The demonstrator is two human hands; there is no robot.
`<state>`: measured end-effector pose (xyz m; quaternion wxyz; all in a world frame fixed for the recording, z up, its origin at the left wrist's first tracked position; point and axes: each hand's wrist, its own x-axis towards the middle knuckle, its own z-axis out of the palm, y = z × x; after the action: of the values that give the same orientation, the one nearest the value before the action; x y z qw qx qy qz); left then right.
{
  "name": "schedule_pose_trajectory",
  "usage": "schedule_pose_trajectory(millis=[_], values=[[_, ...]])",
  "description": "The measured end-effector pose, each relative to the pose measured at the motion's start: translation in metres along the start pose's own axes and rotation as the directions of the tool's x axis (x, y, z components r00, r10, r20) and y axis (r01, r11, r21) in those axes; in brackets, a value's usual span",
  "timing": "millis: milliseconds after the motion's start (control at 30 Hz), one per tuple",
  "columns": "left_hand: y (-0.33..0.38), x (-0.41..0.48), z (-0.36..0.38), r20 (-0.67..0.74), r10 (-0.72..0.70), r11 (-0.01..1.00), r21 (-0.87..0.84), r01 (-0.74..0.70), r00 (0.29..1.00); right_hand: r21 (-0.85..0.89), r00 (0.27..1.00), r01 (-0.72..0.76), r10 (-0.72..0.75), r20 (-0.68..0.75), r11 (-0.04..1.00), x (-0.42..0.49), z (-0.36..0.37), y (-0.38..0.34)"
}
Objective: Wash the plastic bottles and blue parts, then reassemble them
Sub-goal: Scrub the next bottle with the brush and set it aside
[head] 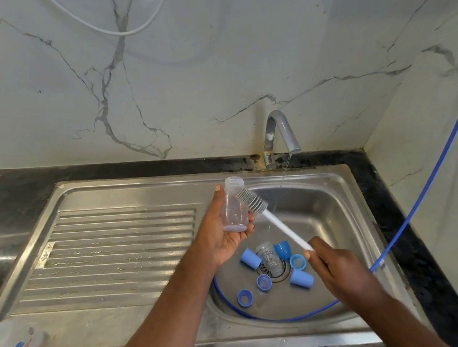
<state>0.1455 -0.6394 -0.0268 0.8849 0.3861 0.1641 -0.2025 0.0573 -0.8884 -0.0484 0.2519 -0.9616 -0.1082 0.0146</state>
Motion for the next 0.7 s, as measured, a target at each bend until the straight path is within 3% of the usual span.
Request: schedule_pose_trajectory(millis=[367,467,600,700], values=[[0.0032,0.0029,0.0001,0.068,-0.005,0.998,-0.067,0.010,0.998,0.007,0.999,0.026,-0.026,0.028,1.000,-0.0040,-0.0001,0.0026],[0.0035,0.0022,0.0013,0.150,-0.006,1.000,0.010,0.005,0.989,0.036,0.998,-0.048,0.049,-0.024,0.998,-0.0029,-0.0023,0.0072],[0.0017,0.0041,0.0030,0.167,-0.002,0.999,-0.034,0.007,0.986,0.038,0.999,0.028,-0.029,0.021,0.999,-0.0045,-0.0027,0.0030],[0.0010,0.0033,0.0067,0.175,0.015,1.000,-0.028,-0.011,0.984,0.067,0.998,-0.046,0.049,-0.037,0.997,-0.0007,-0.0027,0.0051]])
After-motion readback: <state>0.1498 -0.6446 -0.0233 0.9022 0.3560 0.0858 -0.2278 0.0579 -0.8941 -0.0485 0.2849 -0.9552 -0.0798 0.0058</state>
